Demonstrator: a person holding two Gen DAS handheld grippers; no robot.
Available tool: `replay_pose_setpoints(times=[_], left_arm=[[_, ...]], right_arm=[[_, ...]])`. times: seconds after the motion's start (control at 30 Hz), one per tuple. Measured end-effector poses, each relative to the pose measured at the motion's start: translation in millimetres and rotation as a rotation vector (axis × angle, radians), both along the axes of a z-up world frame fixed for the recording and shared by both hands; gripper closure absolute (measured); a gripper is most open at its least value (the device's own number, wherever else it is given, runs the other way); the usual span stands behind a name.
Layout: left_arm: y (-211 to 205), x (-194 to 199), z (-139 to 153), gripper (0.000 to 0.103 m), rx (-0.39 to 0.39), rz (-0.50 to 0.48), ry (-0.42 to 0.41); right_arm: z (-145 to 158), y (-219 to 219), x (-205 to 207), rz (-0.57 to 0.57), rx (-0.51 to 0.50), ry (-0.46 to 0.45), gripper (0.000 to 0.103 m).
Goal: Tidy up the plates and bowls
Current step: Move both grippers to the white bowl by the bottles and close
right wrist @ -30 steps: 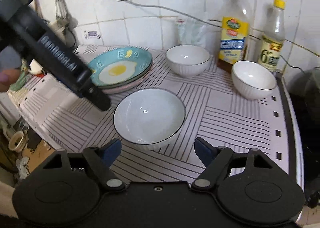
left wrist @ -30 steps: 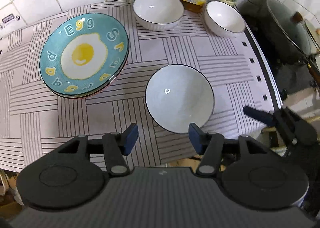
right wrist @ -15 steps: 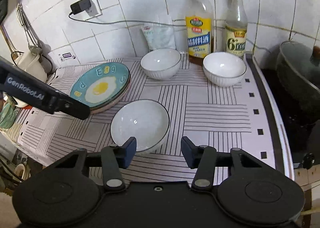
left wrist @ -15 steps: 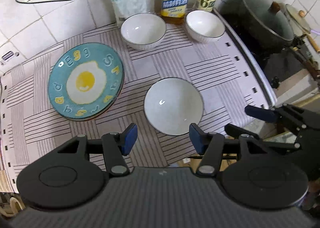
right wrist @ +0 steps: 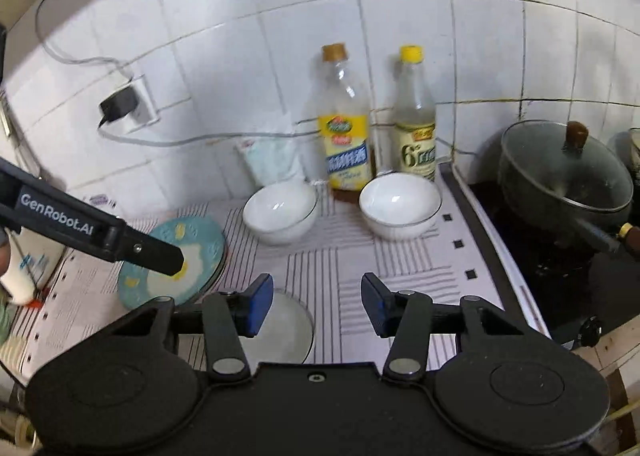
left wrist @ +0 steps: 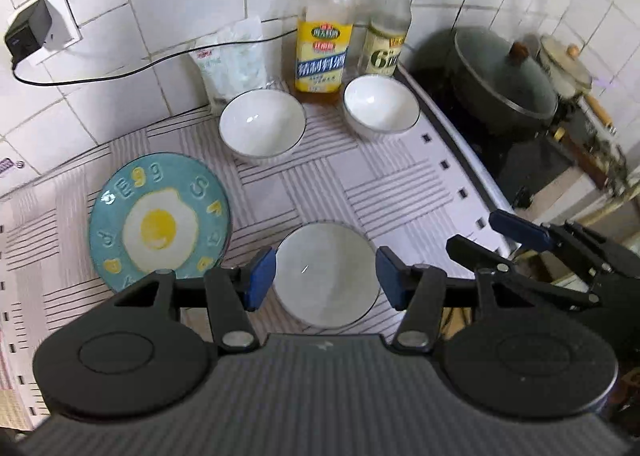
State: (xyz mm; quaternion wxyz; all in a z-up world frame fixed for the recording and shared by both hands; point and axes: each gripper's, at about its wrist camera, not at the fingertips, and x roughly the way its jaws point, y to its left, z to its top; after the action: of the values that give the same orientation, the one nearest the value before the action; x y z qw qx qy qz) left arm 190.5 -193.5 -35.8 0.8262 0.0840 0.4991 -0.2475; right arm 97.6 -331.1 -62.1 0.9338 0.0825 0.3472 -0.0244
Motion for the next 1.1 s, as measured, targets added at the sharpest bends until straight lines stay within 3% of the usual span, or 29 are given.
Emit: replay_pose_setpoints(times=[0.1,0.23,0.4,0.53,0.7,0.9,1.1], left_arm=[[-3,9,4,0.049,-0.053,0.006,-0.024],[-11,25,3,0.049,-0.148,0.006,-0.041],[-39,52,-13,0.05,-0.181,0.037,-0.027],[-58,69,-30,0.05,-0.171,0.052,-0.045],[-79,94,-56,0.049,-0.162,0.078,-0.042],[-112,119,-83,0.049,-0.155,0.07,-0.06],[-140,146,-113,0.048,-0.066,0.085,-0.064]], right_arm=[[5,-6,10,0.006,-0.012,-0.025,0.049],[2,-18,18,0.063,0.004,-0.139,0.049],[-27,-40,49,0.023,-0.006,-0.098,0.049],[-55,-71,73,-0.049,0.056,-0.086,0.049],[-75,-86,98,-0.085,0.044,-0.088,0.049],[-100,-109,125,-0.177,0.113,-0.078,0.049],[-123,-120,145,-0.254,0.118,-0.063,0.049]])
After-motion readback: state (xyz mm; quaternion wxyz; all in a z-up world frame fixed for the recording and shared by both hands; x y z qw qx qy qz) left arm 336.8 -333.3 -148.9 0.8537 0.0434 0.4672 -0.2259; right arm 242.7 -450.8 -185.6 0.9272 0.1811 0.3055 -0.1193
